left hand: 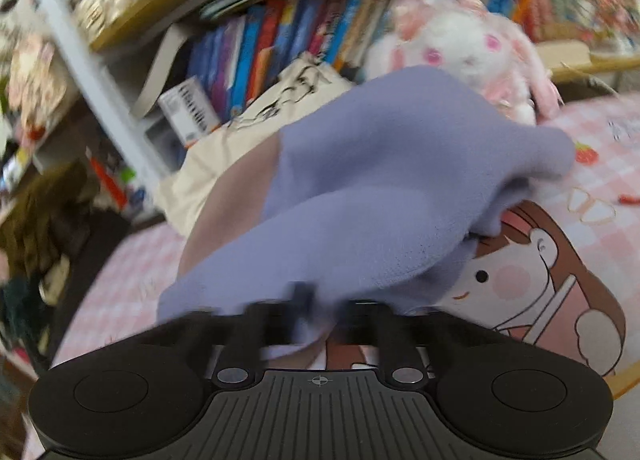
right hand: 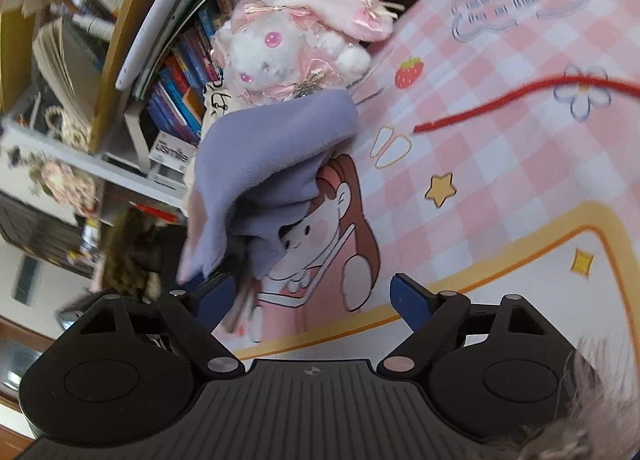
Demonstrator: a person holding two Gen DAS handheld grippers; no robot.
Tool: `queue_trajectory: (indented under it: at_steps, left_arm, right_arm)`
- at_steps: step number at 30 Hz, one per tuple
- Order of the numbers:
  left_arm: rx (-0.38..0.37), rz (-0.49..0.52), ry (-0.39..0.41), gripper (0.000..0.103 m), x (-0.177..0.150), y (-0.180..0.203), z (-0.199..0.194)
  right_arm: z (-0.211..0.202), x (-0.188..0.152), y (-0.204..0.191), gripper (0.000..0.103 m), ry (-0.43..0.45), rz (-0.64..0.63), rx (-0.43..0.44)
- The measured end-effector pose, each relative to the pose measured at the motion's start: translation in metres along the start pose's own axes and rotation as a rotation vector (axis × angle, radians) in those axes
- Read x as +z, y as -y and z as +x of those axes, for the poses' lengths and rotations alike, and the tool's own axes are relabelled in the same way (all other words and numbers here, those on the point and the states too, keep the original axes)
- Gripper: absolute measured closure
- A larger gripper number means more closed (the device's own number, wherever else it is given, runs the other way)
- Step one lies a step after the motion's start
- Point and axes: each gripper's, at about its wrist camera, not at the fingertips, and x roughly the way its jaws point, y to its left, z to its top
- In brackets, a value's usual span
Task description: Fold clothes
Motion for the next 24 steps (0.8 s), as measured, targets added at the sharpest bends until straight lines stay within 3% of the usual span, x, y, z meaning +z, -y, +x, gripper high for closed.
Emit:
queue_trajectory:
  at_steps: [5,9,13,19,22,23,24]
  left_arm:
    - [-0.107,-0.073,0.132,0.099,0.006,-0.022,-0.062]
    - [-0.171,-0.049,0.194,0.099,-0.003,-0.021,-0.116]
    - [-0.224,-0.088,0.149,0.099,-0.022,-0.022,-0.143]
    - [-0.239,-0.065,0.123,0.099,-0.039,-0.018,-0.168]
    - [-0.253,-0.043,0.134,0.099,-0.046,-0.017,-0.185]
    - [-0.262,-0.029,0.143,0.099,-0.049,-0.018,-0.192]
    - [-0.271,-0.016,0.151,0.099,-0.052,-0.019,-0.198]
  right_arm:
    - [0.007,-0.003,0.006,0.018,-0.02,0.094,0.071]
    - [0.017,-0.006,0.01,0.018,-0.041,0.169,0.124]
    - [0.027,-0.01,0.014,0.018,-0.062,0.243,0.177]
    - [0.041,-0.016,0.02,0.018,-0.093,0.354,0.257]
    - [0.046,-0.014,0.026,0.018,-0.069,0.404,0.241]
    - [0.047,-0.013,0.029,0.021,-0.064,0.42,0.235]
    - [0.048,-0.013,0.033,0.034,-0.07,0.439,0.226]
